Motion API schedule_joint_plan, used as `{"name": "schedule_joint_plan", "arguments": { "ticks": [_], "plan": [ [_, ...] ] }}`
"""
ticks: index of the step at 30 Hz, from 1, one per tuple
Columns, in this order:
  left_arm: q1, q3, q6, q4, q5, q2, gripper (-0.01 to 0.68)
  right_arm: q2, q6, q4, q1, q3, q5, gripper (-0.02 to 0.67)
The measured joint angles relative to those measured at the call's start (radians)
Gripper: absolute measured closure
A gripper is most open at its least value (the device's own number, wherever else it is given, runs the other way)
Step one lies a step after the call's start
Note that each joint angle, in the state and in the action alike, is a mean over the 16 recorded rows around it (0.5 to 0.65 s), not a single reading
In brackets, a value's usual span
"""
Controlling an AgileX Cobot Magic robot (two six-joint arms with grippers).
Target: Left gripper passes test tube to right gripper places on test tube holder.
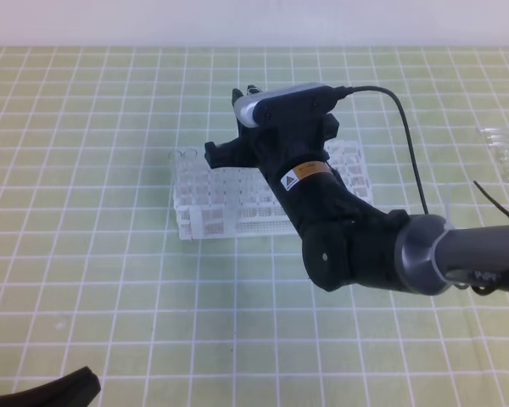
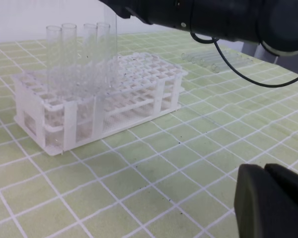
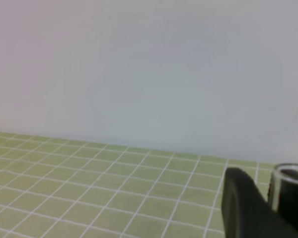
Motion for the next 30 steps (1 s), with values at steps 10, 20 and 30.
{"name": "schedule_joint_plan", "arguments": {
  "ticks": [10,20,30],
  "plan": [
    [0.000,-0.001,0.000,0.000,0.001,0.000,0.673,0.007,0.003,0.000,0.000,0.000,-0.011,0.567],
    [0.000,-0.002,0.000,0.000,0.002,0.000,0.673,0.021,0.021,-0.011,0.000,0.000,-0.011,0.567],
    [0.000,-0.001,0.000,0.000,0.001,0.000,0.673,0.030,0.029,-0.021,0.000,0.000,-0.004,0.567]
  ]
}}
